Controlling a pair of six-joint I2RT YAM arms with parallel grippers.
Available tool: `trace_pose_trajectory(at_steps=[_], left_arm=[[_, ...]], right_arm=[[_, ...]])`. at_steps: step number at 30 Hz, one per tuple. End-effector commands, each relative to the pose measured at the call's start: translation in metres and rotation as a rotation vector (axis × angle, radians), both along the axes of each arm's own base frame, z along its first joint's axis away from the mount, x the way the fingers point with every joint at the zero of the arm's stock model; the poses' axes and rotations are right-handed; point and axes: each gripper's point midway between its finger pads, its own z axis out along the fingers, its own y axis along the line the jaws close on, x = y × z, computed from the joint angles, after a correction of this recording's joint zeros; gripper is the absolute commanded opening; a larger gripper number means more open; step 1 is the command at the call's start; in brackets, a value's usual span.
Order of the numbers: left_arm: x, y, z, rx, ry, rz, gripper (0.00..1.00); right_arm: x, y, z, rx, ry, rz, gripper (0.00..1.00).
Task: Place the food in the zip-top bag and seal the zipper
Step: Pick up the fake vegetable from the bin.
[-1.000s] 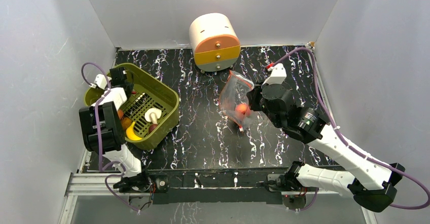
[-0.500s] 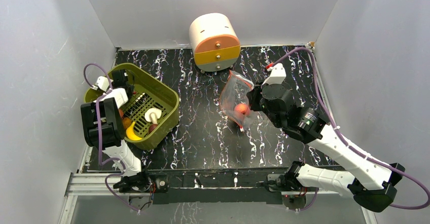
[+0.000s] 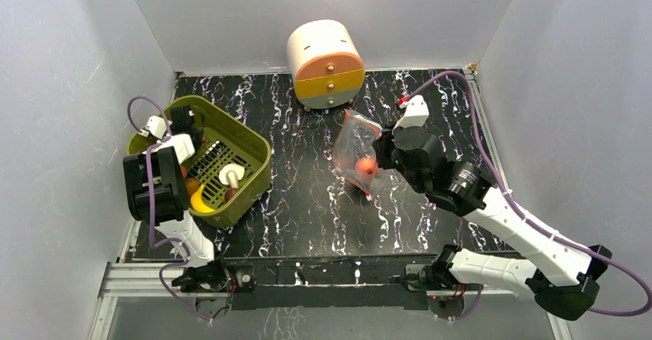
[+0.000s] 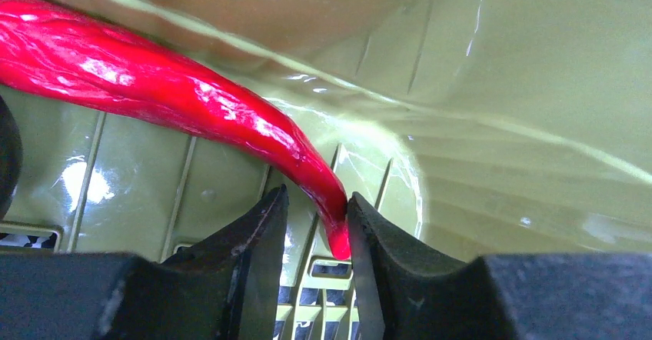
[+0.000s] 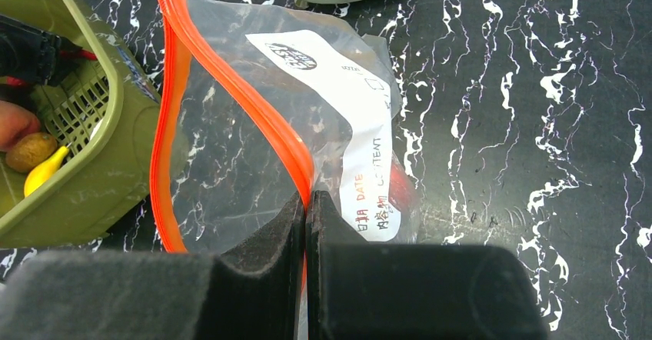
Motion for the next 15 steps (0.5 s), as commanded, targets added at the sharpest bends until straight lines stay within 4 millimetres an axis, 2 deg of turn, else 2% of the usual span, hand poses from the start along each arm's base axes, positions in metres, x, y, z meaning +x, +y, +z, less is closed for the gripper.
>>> trace_pose_trajectory(at_steps=[1,5,9,15], left_arm=[[-0.015,0.002,-0.012,-0.006,0.058,0.023,0.30],[-0.021,-0.002,-0.007,-0.018,0.064,0.008,0.07],[-0.029,-0.007,0.008,-0.015,0.048,-0.017,0.03],[-0.039,-0.022,0.040,-0.009,0.004,-0.130,0.00]], right_arm=[[-0.001,0.000,0.038,0.059,-0.076,0.014,0.00],[-0.004,-0.002,0.043,0.074,-0.076,0.020,0.00],[-0.011,0.003,0.044,0.105,-0.059,0.060,0.00],[-0.021,0.009,0.028,0.117,0.014,0.096,0.00]])
